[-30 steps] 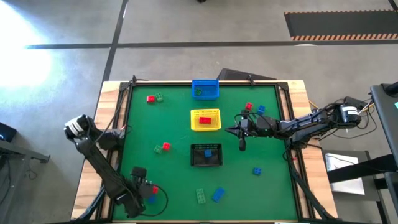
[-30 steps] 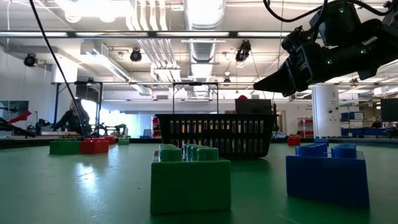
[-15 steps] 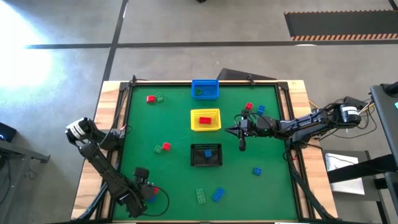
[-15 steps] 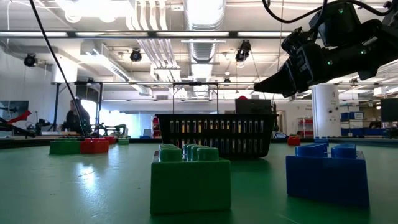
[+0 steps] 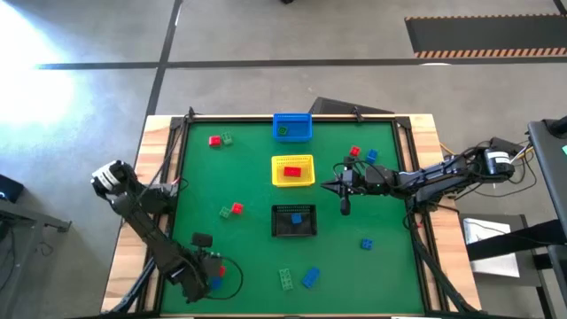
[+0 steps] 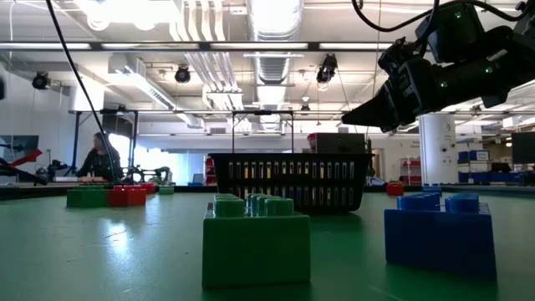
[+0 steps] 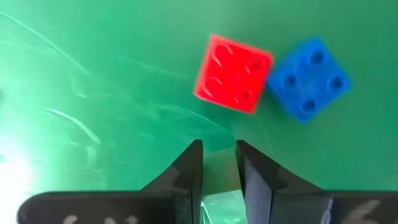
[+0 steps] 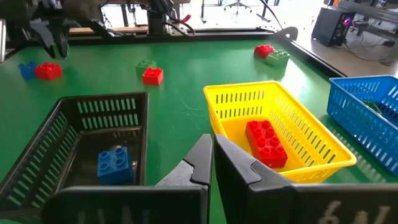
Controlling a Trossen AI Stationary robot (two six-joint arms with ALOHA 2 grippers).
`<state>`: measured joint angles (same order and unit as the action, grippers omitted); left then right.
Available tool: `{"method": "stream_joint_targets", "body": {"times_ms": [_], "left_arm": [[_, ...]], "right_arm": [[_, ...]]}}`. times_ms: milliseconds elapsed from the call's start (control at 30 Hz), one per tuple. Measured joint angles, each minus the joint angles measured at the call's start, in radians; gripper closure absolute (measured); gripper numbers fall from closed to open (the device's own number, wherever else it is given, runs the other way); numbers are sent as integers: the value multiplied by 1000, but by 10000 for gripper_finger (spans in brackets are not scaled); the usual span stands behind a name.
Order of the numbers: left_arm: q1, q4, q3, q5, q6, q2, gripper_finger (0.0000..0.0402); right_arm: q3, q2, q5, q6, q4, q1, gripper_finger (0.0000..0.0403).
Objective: Sort & place blocks by color
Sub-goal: Put the green game piece into the blue bin
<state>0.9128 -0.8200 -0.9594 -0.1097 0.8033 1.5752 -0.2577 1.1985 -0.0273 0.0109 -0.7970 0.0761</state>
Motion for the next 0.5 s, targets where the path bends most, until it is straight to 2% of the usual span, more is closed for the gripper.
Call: {"method": "stream_joint_targets", "body": {"times_ms": [100, 267, 367, 500], "left_arm": [[-38, 1, 21, -61, -24, -86, 347], [-142, 18, 40, -223, -118, -232, 347], [-239, 99, 57, -282, -234, -293, 347], [-400, 273, 96, -292, -430, -341, 347]], "right_arm": [[0, 0, 0, 0, 0, 0, 394], [0, 0, 0, -4, 4, -2, 394], [0, 0, 0, -8, 8, -2, 394], [0, 0, 0, -10, 7, -2, 394]]}}
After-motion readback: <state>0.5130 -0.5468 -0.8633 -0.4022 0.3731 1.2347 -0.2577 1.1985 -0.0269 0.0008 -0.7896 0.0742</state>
